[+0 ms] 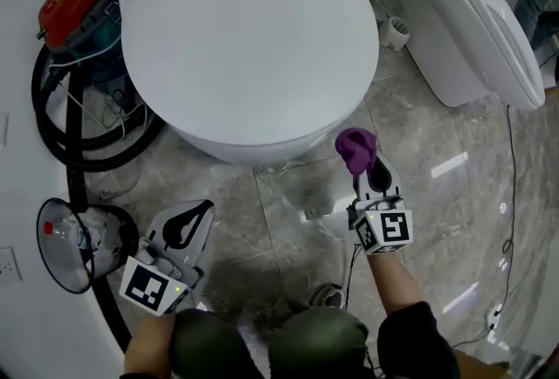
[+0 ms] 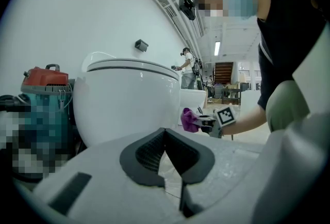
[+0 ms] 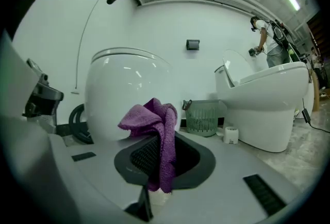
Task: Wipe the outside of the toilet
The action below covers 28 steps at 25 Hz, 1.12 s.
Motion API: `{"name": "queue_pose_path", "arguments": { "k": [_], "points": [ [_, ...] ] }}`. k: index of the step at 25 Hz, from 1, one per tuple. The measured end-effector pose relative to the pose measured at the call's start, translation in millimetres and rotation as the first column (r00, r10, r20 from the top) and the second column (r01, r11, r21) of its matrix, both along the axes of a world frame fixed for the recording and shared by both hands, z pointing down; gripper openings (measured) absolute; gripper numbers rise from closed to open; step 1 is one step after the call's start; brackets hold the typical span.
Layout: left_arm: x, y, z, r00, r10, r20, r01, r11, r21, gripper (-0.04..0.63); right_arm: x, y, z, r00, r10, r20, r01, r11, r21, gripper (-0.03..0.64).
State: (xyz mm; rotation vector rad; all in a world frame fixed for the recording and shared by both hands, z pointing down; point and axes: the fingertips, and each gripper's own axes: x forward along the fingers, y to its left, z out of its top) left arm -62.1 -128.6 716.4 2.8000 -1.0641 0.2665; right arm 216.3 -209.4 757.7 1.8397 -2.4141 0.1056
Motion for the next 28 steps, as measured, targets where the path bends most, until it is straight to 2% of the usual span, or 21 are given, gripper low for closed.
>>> {"name": "queue_pose_path", "arguments": {
  "k": [6, 12, 17, 19, 22, 28],
  "points": [
    [-6.7, -4.3, 1.4, 1.000, -0.014, -0.006, 0.014, 1.000, 0.000, 0.002, -68.0, 60.1, 11.9, 0.985, -0.172, -0.018, 0.172, 0.985, -0.016, 0.044],
    [-19.3, 0.5, -2.2, 1.000, -0.031, -0.001, 0.031, 0.999, -0.013, 0.002, -157.8, 68.4, 36.5, 0.933, -0.359, 0.036, 0.360, 0.932, -0.045, 0.044],
    [-45.3, 1.8, -9.7, 0.996, -0.084, -0.021, 0.084, 0.996, -0.005, 0.002, -227.6, 53.5, 48.2, 0.883, -0.468, 0.015, 0.469, 0.883, -0.021, 0.044],
    [-51.0, 1.8, -12.9, 0.995, -0.094, -0.034, 0.095, 0.996, 0.002, 0.000, -250.0, 43.2, 52.2, 0.873, -0.487, 0.007, 0.487, 0.873, -0.023, 0.044],
    [-50.2, 3.5, -13.8, 0.995, -0.084, -0.046, 0.084, 0.996, 0.003, 0.002, -266.2, 23.6, 61.8, 0.884, -0.467, 0.006, 0.467, 0.884, -0.036, 0.044],
    [-36.6, 5.8, -11.3, 0.998, -0.045, -0.051, 0.045, 0.999, -0.002, 0.002, -243.8, 16.7, 66.4, 0.908, -0.419, 0.004, 0.419, 0.907, -0.031, 0.044]
  ]
}}
